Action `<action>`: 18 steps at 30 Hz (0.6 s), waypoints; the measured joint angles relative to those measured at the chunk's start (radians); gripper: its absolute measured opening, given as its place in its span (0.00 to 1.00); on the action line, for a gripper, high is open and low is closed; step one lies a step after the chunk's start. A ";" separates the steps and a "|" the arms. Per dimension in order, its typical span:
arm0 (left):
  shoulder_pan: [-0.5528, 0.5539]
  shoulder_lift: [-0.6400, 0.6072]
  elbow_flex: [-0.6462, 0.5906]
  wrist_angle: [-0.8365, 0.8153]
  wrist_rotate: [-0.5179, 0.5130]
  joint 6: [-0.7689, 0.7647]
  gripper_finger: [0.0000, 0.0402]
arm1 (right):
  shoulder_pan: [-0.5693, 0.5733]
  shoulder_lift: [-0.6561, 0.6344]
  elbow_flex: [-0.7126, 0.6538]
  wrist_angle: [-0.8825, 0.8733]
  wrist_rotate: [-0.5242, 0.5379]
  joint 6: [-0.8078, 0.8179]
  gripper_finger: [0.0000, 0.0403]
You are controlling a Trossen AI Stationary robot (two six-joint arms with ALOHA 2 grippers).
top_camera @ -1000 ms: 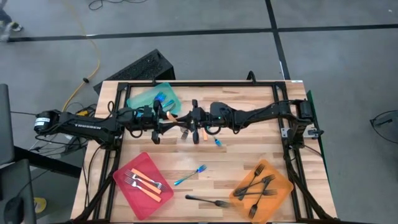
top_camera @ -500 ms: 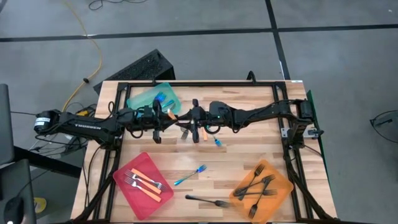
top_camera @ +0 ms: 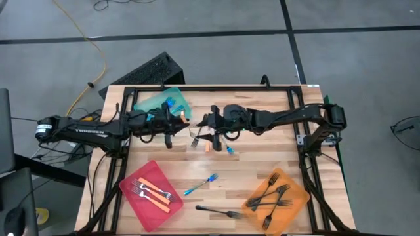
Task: Sort silverware by color (type)
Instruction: Put the orange fork into the red bin
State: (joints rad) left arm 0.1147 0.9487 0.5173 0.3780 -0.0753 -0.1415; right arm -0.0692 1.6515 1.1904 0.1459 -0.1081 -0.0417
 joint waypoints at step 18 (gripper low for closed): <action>-0.509 0.000 0.314 -0.919 -0.142 -0.179 0.10 | -0.003 -0.074 -0.002 -0.623 0.060 -0.012 0.63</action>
State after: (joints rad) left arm -0.3944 0.9489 0.8318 -0.5406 -0.2177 -0.3209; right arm -0.0722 1.5773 1.1889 -0.4772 -0.0486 -0.0536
